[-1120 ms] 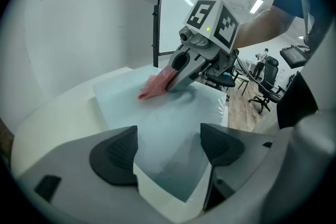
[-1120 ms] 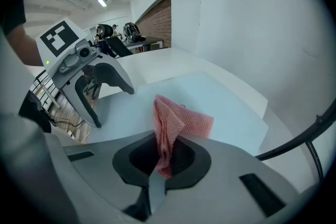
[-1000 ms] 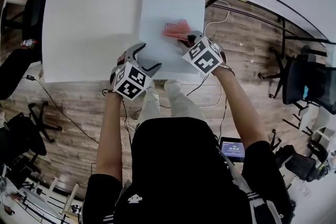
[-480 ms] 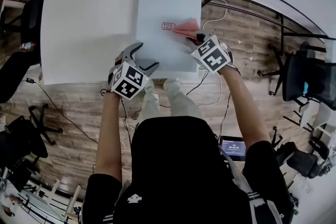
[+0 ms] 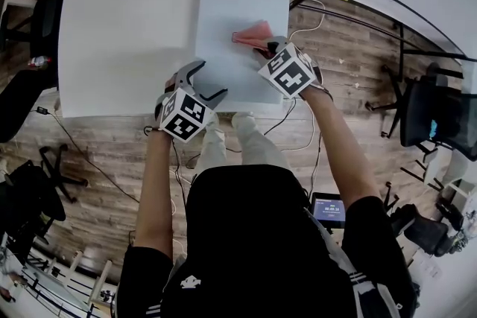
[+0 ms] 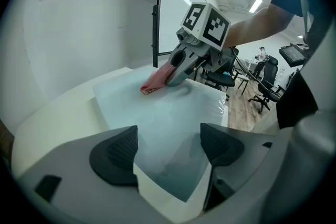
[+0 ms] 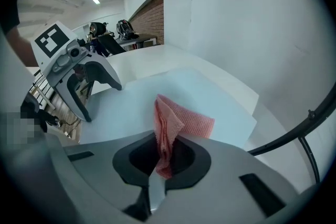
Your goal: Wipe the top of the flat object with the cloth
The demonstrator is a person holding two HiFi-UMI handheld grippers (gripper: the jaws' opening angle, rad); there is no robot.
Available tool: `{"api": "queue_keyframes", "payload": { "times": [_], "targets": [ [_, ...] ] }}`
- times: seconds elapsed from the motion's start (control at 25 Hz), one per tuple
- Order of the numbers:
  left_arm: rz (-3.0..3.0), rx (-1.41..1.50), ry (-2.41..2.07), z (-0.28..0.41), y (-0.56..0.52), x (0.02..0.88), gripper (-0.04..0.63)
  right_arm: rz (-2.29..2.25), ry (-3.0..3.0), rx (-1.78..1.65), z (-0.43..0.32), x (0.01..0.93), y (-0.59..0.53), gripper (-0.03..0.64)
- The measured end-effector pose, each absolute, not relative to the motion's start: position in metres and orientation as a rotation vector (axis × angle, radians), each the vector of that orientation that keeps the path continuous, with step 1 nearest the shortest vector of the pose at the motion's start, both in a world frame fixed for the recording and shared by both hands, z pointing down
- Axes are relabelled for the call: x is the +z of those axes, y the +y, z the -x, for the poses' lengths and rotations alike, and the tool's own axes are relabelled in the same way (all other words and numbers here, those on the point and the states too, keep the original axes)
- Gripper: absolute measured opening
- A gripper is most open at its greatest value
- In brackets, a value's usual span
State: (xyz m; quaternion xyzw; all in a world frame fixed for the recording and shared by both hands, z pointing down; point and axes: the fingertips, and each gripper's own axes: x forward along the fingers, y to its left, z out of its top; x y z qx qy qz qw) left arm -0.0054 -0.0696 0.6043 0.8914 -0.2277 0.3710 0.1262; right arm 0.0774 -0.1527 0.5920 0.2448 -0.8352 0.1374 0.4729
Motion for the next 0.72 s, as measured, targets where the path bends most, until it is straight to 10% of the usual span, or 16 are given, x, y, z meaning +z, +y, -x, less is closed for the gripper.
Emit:
{"api": "queue_keyframes", "payload": {
  "times": [0.72],
  "targets": [
    [-2.593,1.072,-0.669,0.005,-0.070,0.604,0.370,-0.478,-2.102,0.258,-0.003,0.591,-0.171,0.043]
  ]
}}
